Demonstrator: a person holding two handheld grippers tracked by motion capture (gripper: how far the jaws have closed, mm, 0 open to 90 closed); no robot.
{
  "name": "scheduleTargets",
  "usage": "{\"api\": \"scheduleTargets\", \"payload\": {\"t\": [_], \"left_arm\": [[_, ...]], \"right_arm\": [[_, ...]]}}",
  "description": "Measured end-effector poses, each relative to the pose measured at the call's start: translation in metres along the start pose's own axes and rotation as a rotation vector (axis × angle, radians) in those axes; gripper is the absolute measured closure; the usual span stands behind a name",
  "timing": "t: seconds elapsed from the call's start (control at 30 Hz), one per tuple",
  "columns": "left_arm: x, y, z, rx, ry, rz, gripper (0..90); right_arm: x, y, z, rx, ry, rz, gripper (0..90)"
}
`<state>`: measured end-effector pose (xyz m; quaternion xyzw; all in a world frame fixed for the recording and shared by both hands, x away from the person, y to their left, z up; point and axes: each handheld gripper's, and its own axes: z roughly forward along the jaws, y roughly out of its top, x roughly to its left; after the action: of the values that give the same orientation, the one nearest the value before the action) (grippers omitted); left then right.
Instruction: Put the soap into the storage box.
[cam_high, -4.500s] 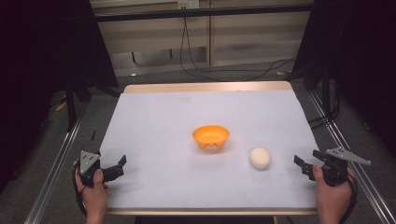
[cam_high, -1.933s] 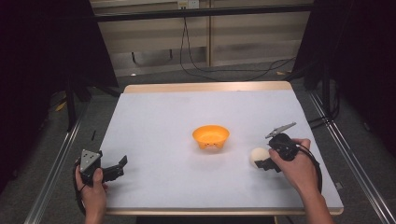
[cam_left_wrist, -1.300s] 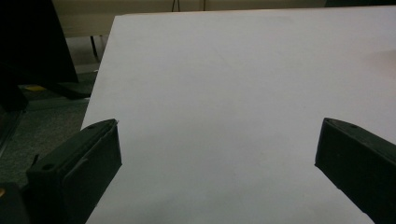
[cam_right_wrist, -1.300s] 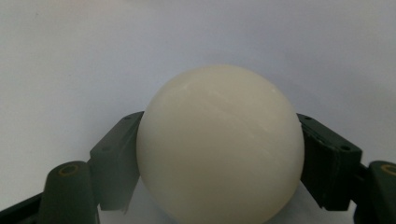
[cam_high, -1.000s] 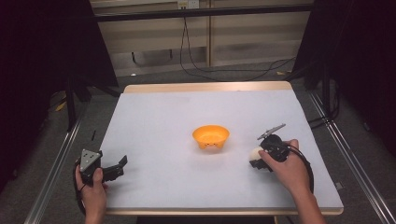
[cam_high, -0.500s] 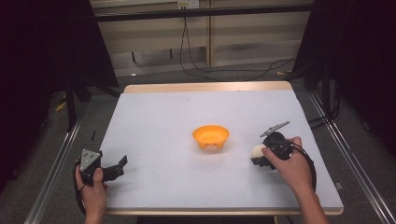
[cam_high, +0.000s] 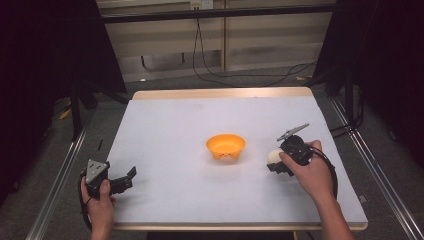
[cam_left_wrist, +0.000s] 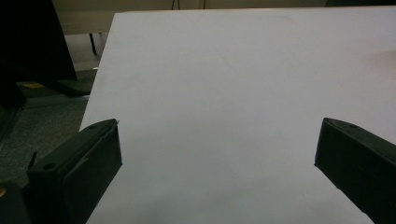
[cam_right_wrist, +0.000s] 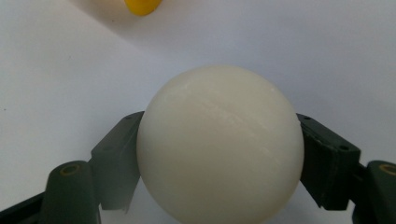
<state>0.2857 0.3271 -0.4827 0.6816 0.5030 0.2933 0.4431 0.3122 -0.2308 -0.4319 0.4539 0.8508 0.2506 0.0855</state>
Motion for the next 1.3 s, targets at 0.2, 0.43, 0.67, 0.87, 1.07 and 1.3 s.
{"api": "scheduleTargets", "payload": {"t": [0.2,0.43,0.67,0.87,1.07,1.3], "left_arm": [[0.0,0.0,0.0,0.001,-0.001,-0.002,0.4],[0.0,0.0,0.0,0.001,-0.002,0.001,0.5],[0.0,0.0,0.001,0.003,-0.001,0.005,0.6],[-0.001,0.0,0.001,0.007,0.001,0.009,0.8],[-0.001,0.0,0.001,0.008,0.002,0.009,0.8],[-0.001,0.0,0.001,0.009,0.001,0.008,0.8]], "right_arm": [[0.002,0.011,-0.004,-0.005,-0.006,-0.014,24.4],[0.006,0.022,-0.003,-0.006,-0.004,-0.029,24.5],[0.008,0.03,-0.004,-0.012,0.003,-0.039,24.4],[0.01,0.037,-0.006,-0.016,0.007,-0.052,24.4],[0.014,0.043,-0.005,-0.018,0.014,-0.066,24.4],[0.018,0.053,-0.006,-0.014,0.018,-0.074,24.4]]}}
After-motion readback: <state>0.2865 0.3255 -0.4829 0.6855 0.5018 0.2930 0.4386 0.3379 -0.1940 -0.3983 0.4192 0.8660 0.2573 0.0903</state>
